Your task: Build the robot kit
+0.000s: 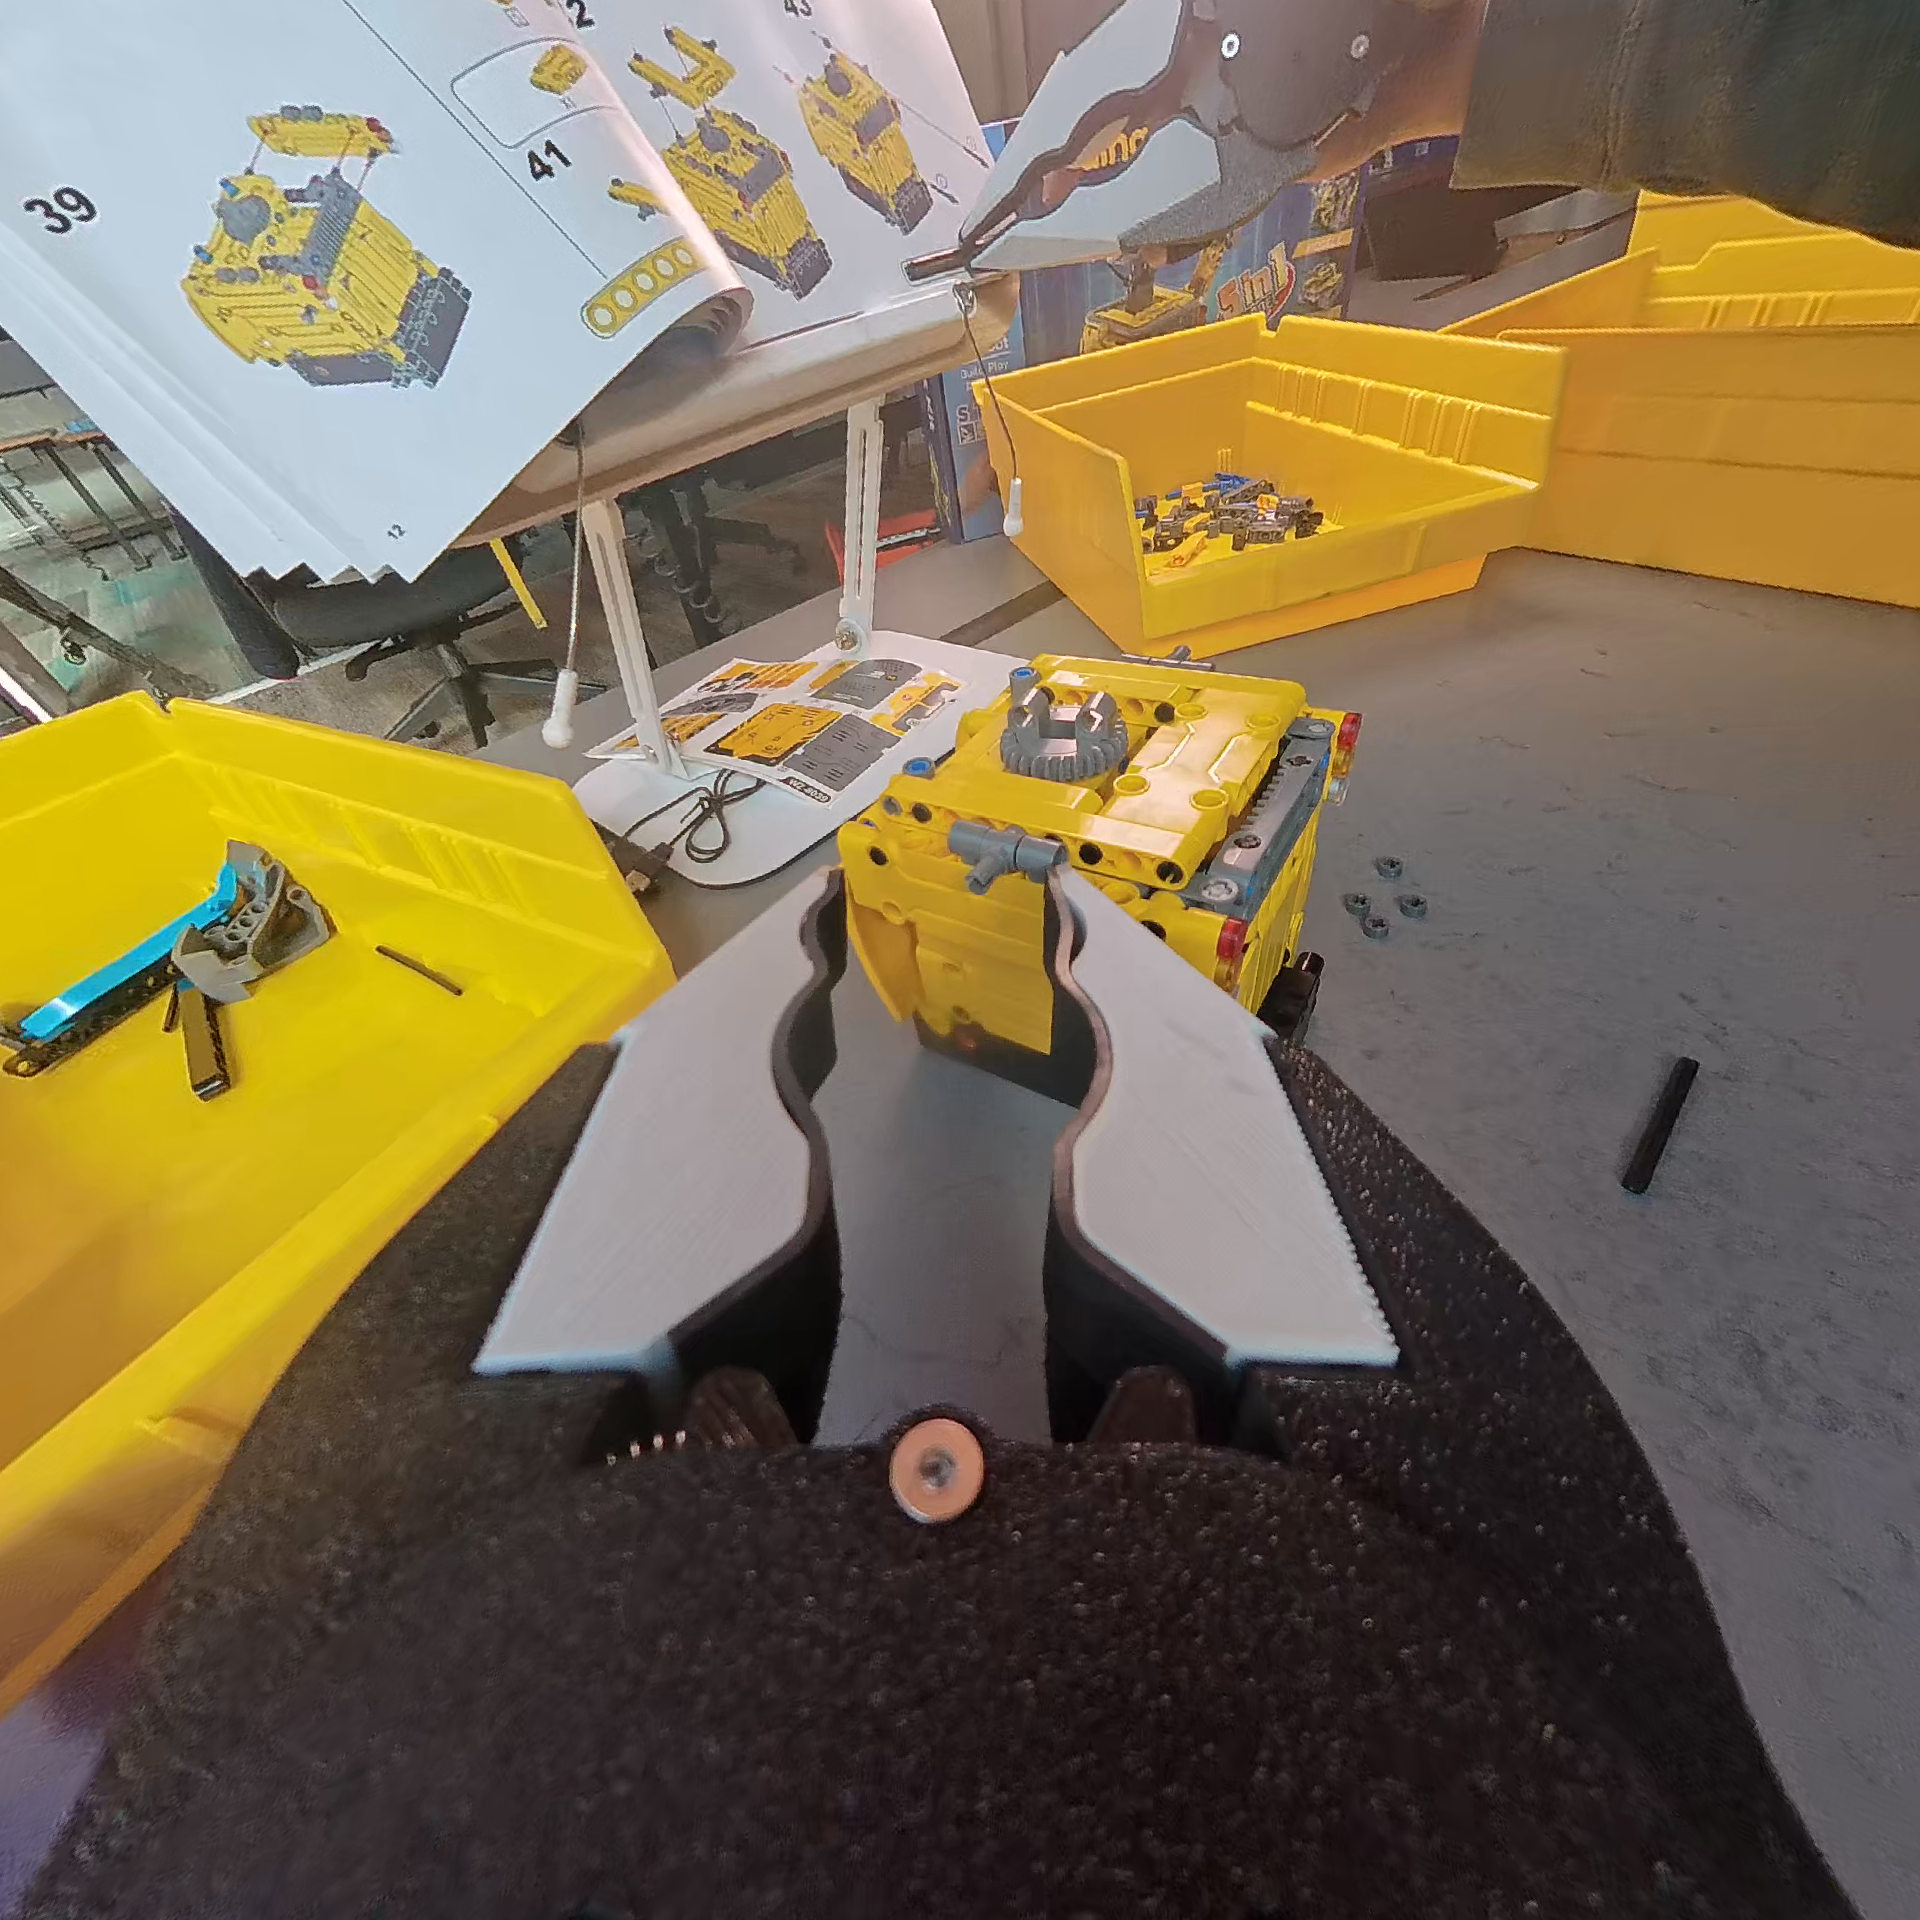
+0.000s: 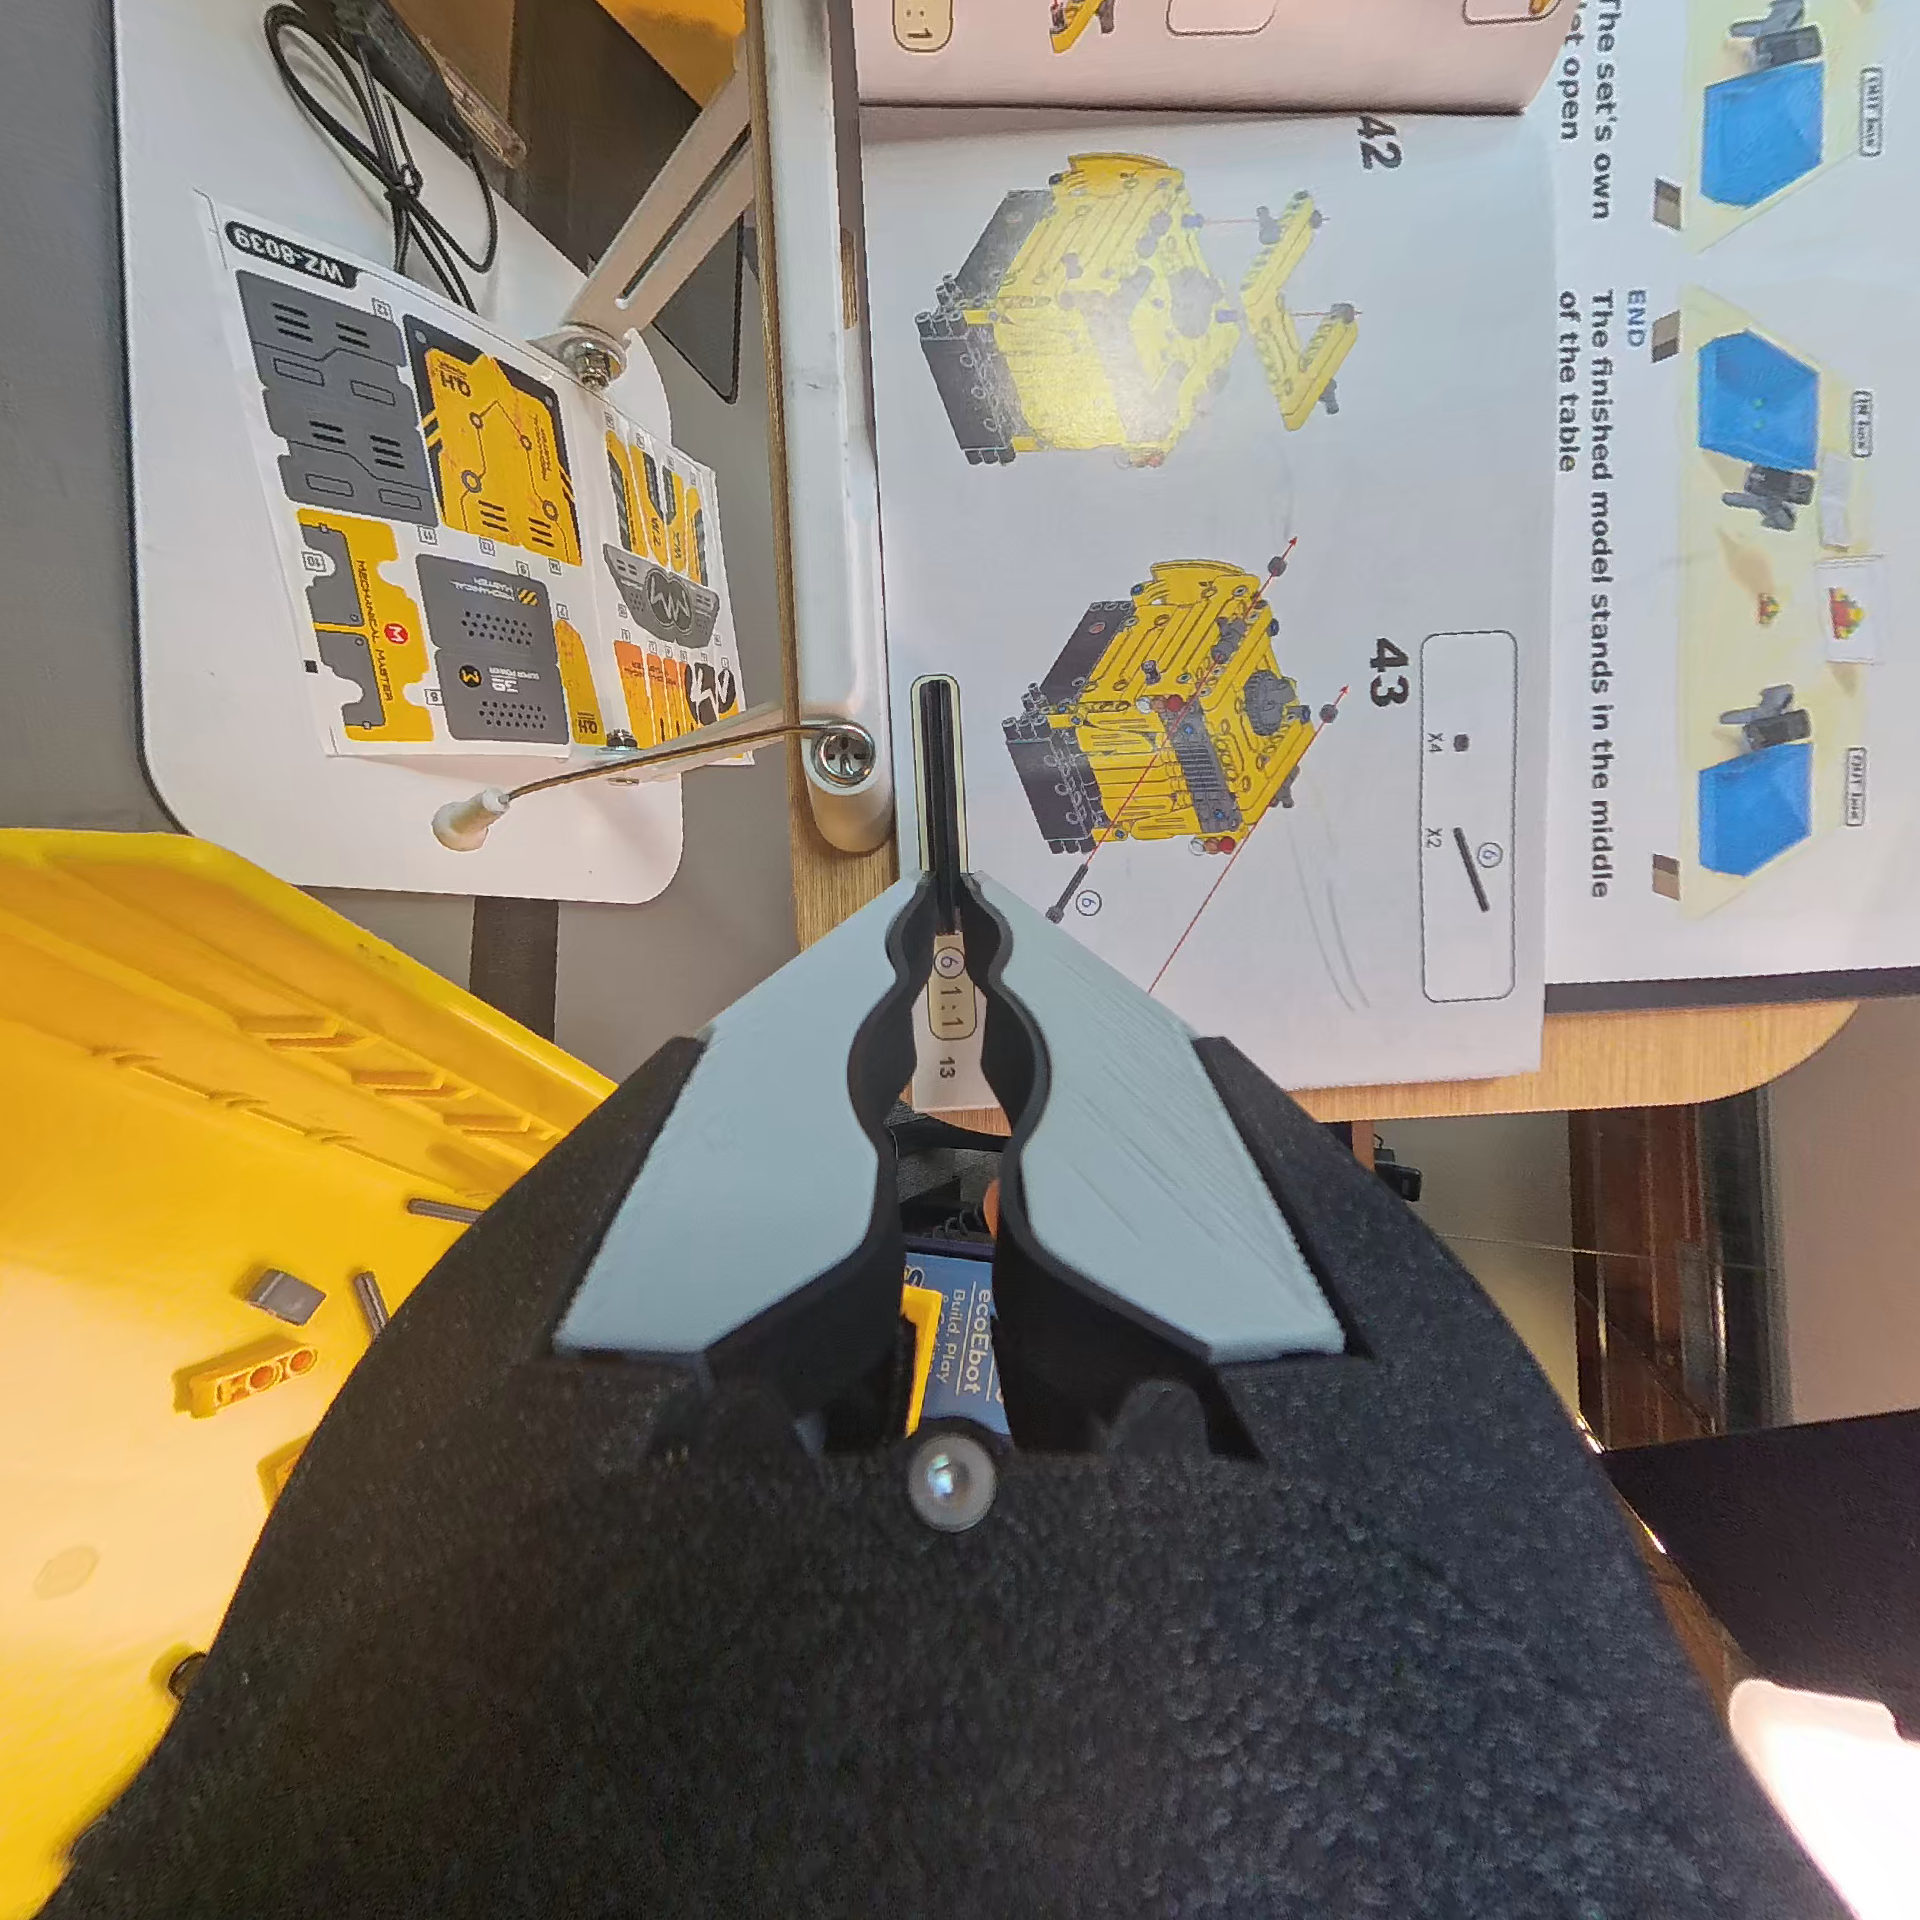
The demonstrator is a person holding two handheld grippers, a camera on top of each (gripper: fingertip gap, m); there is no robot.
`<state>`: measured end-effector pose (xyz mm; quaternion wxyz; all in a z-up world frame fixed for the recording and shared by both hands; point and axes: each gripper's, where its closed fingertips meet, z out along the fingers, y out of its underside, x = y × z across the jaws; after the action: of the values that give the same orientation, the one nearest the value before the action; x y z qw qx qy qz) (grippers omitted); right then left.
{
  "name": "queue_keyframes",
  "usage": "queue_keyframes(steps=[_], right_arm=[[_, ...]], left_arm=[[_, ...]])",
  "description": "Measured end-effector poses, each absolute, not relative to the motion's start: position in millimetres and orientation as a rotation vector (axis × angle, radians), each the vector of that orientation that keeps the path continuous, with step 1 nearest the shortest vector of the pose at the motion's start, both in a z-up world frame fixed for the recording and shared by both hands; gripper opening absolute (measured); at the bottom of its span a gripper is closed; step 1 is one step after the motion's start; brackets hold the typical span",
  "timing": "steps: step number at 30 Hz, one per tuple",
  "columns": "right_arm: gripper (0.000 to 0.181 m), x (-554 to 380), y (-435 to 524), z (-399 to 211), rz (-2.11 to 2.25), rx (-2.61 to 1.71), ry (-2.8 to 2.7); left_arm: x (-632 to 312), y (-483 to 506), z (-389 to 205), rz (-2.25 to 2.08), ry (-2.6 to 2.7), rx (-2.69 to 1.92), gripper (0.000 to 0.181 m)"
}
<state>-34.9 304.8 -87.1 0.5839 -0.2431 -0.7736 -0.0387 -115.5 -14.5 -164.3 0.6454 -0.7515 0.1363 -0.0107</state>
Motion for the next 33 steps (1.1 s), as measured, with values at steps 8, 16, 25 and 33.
queue_keyframes(steps=[8,16,25,33], right_arm=[[0.004,-35,305,-87,-0.092,-0.57,-1.802],[0.004,-36,305,-87,-0.098,-0.572,-1.803],[0.004,-36,305,-87,-0.102,-0.575,-1.797],[0.004,-9,209,-41,0.214,-0.634,-1.708]], left_arm=[[-116,-14,-165,-0.027,0.31,-1.712,0.037],[-116,-15,-165,-0.023,0.311,-1.713,0.037],[-117,-15,-164,-0.01,0.311,-1.71,0.037],[-119,-21,-150,0.012,0.309,-1.658,0.035]])
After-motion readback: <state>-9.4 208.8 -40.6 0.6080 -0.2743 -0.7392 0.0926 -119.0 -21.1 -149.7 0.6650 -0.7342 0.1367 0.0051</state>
